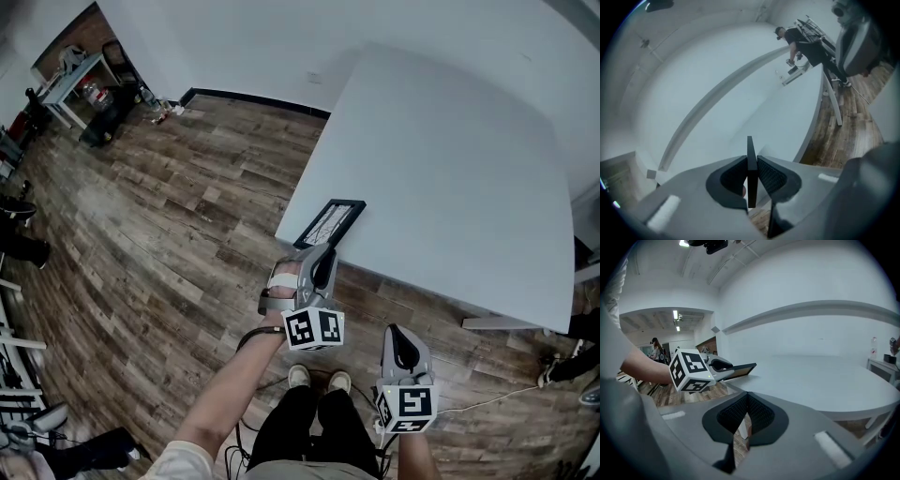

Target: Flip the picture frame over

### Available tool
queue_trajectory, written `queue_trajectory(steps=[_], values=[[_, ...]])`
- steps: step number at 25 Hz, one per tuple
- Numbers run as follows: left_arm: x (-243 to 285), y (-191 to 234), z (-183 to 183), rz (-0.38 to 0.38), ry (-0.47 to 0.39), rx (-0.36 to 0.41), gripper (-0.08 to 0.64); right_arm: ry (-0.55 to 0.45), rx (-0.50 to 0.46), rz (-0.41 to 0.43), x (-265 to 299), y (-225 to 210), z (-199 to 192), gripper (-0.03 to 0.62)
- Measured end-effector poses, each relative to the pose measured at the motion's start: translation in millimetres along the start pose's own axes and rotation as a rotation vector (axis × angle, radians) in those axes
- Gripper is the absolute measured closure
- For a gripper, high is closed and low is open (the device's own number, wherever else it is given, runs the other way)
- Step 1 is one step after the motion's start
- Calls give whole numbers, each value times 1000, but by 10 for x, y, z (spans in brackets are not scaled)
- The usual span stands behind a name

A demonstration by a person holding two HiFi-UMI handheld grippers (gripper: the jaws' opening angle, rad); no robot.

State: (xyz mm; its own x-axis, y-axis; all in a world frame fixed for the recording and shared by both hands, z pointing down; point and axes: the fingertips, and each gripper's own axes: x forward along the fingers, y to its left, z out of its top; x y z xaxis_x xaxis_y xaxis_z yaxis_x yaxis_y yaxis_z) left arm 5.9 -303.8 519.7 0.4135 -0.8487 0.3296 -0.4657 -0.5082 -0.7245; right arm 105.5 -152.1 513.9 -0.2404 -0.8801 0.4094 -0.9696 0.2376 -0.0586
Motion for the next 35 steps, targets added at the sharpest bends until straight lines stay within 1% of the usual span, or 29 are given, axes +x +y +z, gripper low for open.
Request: queue_trajectory(steps=[6,8,10,13,17,20,22,23,25,27,33,35], values=[[72,-210,-26,-13,11,199,480,-4,0,0,-7,-26,-30,568],[102,-266,-27,-17,10,255,480,-6,0,-2,4,-28,-26,568],[128,-312,-24,-20,13,299,480,-8,1,-2,12,-21,-19,568],[170,-394,-19,-22,18,344,480,-11,3,-3,7,-28,-18,568],[223,-545,-54,-48,19,405,479,-12,4,-6,13,-31,-15,568],[243,-666,-104,-61,20,478,475,-12,6,-11,0,-30,-31,568],[264,-680,-131,-44,28,537,473,-10,7,-14,-6,-39,-40,568],[276,-699,-138,-46,29,538,471,-8,8,-15,-8,-47,-44,568],[299,-764,-142,-68,24,498,471,-6,10,-18,-17,-61,-59,567],[319,-793,-148,-72,24,478,469,-4,12,-20,-28,-70,-78,567],[339,-823,-180,-43,31,430,466,0,11,-24,-50,-101,-102,567],[336,-826,-172,-23,23,430,466,2,11,-27,-59,-120,-112,568]])
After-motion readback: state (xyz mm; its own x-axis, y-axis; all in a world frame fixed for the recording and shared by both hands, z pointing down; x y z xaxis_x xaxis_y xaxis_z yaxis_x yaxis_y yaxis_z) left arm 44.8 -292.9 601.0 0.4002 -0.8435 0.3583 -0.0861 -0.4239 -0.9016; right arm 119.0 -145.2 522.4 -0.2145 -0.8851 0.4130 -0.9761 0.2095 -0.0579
